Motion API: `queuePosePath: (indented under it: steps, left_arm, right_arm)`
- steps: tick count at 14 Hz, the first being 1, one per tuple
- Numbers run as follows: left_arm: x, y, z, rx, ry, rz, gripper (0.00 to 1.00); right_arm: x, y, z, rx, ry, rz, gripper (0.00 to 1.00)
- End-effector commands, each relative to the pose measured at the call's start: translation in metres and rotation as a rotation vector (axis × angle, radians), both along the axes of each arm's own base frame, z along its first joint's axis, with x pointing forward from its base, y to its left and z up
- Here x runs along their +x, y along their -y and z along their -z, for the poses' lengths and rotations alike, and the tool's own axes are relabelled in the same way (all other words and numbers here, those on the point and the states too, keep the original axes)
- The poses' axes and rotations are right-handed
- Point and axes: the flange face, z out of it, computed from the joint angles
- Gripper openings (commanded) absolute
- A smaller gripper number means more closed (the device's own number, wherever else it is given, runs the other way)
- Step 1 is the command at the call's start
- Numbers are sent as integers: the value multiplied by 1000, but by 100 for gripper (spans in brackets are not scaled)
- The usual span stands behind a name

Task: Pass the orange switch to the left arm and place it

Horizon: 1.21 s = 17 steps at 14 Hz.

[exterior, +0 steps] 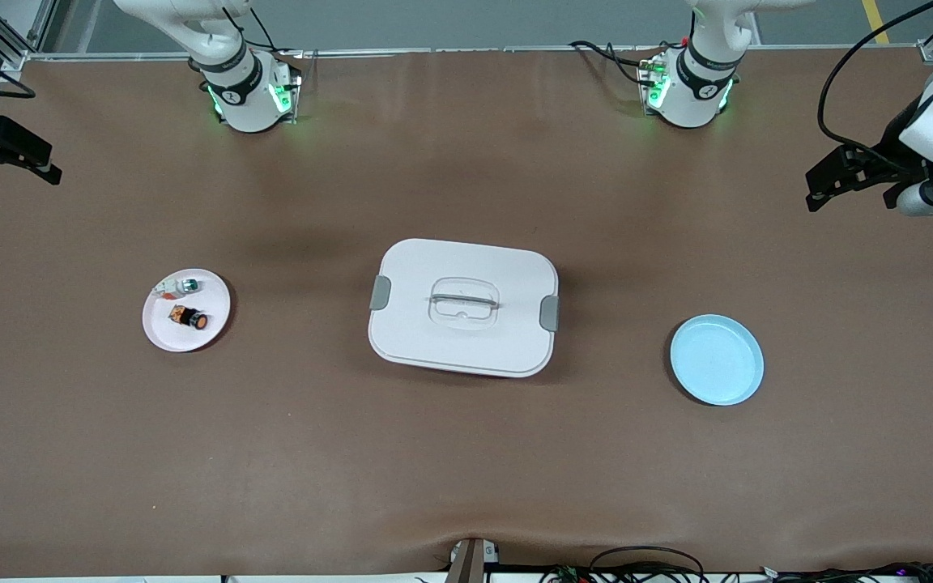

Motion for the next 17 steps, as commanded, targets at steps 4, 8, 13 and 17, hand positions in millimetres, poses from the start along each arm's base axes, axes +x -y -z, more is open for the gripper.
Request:
queuePosePath:
  steps: [4,8,13,17]
  left_arm:
    - [-2,-2,-7,-5,6,16,100]
    - [-1,-4,-7,-5,6,14,100]
    - [-2,-3,-1,-4,-14,19,100]
    - [-2,-1,1,-3,-18,22,100]
  right_arm:
    - [-18,4,2,-10,22,0,100]
    - [-17,4,-4,-11,34,2,100]
    - [-13,6,-5,-13,35,9,100]
    - [-12,7,-3,-12,19,20,100]
